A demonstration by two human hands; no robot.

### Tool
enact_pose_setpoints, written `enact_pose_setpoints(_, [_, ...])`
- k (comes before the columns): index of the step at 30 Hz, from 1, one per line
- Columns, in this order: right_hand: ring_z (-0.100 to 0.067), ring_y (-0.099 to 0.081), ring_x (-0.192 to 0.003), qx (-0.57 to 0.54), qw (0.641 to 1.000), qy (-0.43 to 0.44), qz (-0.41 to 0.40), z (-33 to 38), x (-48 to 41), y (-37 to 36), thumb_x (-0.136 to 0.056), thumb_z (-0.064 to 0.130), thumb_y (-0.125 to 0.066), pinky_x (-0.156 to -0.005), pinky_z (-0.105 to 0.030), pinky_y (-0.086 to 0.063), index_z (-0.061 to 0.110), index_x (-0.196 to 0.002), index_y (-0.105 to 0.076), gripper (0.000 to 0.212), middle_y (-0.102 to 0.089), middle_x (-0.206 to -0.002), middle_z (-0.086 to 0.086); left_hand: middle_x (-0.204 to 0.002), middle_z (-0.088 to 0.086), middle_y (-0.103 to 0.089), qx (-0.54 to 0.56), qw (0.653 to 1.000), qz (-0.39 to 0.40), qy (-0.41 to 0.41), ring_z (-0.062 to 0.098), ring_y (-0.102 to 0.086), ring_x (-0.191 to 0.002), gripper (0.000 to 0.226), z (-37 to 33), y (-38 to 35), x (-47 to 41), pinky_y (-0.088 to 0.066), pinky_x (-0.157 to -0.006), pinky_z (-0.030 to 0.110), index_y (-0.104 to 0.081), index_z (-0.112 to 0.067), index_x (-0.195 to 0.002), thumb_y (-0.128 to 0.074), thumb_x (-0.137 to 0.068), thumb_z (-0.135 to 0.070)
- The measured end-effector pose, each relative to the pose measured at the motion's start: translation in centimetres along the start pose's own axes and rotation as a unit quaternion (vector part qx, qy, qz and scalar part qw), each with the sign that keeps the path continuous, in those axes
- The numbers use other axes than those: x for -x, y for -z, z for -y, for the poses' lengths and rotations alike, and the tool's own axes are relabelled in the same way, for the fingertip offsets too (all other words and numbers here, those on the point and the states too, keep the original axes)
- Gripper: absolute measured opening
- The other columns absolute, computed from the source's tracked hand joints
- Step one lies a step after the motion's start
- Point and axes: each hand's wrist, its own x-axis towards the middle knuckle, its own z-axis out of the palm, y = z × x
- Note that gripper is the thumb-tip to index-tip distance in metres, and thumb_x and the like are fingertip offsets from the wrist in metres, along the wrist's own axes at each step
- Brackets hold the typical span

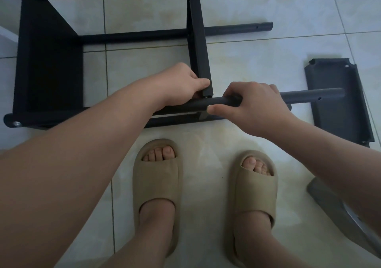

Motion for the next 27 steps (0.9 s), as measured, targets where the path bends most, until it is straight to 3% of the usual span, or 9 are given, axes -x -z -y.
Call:
enact_pose_setpoints(12, [-0.017, -0.053, -0.079, 0.006, 1.0, -0.002, 0.026, 0.0, -0.5, -0.4, -0.078, 0.077, -0.06, -0.092, -0.041, -0.036, 0.032, -0.084, -0.06, 0.046, -0.059, -0.073, 0.012, -0.092, 0.01, -0.075, 0.011, 1.0, 0.018, 0.001, 0.028, -0.068, -0.095, 0.039, 0.4, 0.2, 0.1, -0.051, -0.093, 0.042, -0.076, -0.012, -0.086, -0.061, -0.096, -0.046])
enact_pose_setpoints(17, [-0.005, -0.045, -0.068, -0.008, 0.999, 0.01, 0.039, -0.3, -1.2, -0.2, -0.071, 0.079, -0.064, -0.077, -0.036, -0.034, 0.032, -0.076, -0.057, 0.047, -0.054, -0.065, 0.011, -0.092, 0.012, -0.074, 0.011, 1.0, 0.018, -0.001, 0.025, -0.066, -0.086, 0.04, 0.4, 0.2, 0.0, -0.05, -0.088, 0.038, -0.074, -0.01, -0.085, -0.061, -0.096, -0.046])
enact_pose_setpoints(20, [-0.005, -0.046, -0.065, 0.016, 0.998, 0.022, 0.051, -0.6, -1.6, -0.2, -0.069, 0.082, -0.063, -0.071, -0.033, -0.029, 0.032, -0.074, -0.056, 0.051, -0.054, -0.062, 0.011, -0.081, 0.007, -0.07, 0.023, 1.0, 0.001, -0.001, 0.021, -0.06, -0.074, 0.039, 0.7, -0.4, 0.0, -0.047, -0.075, 0.035, -0.071, -0.013, -0.077, -0.06, -0.096, -0.046])
enact_pose_setpoints(23, [-0.015, -0.052, -0.072, 0.064, 0.995, 0.054, 0.061, -0.7, -1.3, -0.5, -0.072, 0.084, -0.052, -0.082, -0.036, -0.032, 0.028, -0.087, -0.059, 0.058, -0.059, -0.071, 0.009, -0.076, -0.002, -0.066, 0.023, 0.999, -0.021, 0.01, 0.015, -0.058, -0.072, 0.035, 0.5, -0.8, 0.2, -0.041, -0.067, 0.03, -0.067, -0.02, -0.072, -0.061, -0.096, -0.045])
enact_pose_setpoints(27, [-0.022, -0.052, -0.116, 0.046, 0.989, 0.08, 0.114, -0.9, 0.1, 0.5, -0.085, 0.074, -0.047, -0.107, -0.04, -0.028, 0.026, -0.132, -0.055, 0.068, -0.063, -0.111, 0.007, -0.092, 0.005, -0.071, 0.002, 0.998, -0.039, 0.041, 0.026, -0.065, -0.088, 0.034, -0.9, -0.1, 1.2, -0.049, -0.084, 0.036, -0.065, -0.017, -0.087, -0.054, -0.098, -0.047])
